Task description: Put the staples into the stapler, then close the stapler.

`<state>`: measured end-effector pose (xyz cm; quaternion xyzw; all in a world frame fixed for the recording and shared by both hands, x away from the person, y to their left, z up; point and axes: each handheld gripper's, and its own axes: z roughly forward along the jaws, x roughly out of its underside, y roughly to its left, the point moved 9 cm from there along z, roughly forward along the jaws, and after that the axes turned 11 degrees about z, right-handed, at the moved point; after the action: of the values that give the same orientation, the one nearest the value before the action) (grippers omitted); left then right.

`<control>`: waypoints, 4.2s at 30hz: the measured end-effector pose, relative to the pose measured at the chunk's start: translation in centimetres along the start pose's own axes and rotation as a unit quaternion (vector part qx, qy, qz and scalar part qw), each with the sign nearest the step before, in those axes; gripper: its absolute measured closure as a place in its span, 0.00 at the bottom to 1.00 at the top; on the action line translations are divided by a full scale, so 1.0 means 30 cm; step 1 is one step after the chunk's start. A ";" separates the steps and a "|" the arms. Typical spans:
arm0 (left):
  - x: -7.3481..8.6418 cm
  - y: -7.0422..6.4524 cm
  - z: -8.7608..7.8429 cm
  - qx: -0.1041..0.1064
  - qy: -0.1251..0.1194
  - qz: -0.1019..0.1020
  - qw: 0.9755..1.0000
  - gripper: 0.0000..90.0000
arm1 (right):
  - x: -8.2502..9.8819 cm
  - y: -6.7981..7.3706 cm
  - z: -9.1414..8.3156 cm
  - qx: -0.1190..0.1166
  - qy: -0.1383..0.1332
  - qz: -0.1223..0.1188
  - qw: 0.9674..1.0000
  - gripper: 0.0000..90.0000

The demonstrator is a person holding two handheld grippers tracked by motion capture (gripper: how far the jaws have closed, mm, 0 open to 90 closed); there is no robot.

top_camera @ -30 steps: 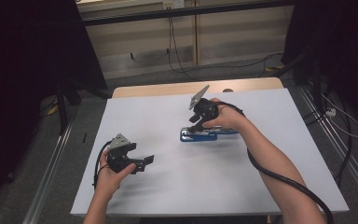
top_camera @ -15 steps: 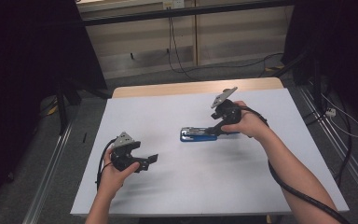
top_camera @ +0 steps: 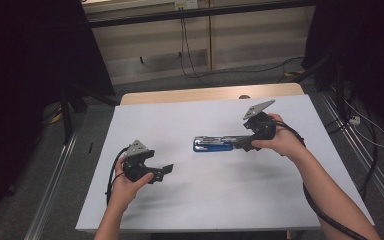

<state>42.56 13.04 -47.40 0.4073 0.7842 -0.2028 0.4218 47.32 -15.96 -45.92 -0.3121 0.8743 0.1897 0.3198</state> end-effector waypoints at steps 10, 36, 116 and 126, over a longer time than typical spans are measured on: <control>-0.002 -0.002 0.022 0.002 0.005 0.003 1.000 0.08 | 0.055 -0.049 -0.023 0.022 -0.007 0.029 0.999 0.13; -0.054 0.009 0.183 -0.027 0.014 0.003 1.000 0.85 | 0.207 -0.149 -0.094 0.097 -0.001 0.057 0.994 0.72; -0.093 -0.015 0.319 -0.002 0.011 0.005 1.000 0.71 | 0.201 -0.099 -0.005 0.072 -0.042 0.066 0.994 0.69; -0.097 -0.036 0.206 0.000 -0.001 0.010 1.000 0.41 | 0.245 -0.004 -0.053 0.062 -0.054 0.069 0.994 0.40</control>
<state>45.65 6.95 -48.50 0.4151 0.7795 -0.1989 0.4249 42.29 -20.02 -49.78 -0.2195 0.8852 0.1738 0.3716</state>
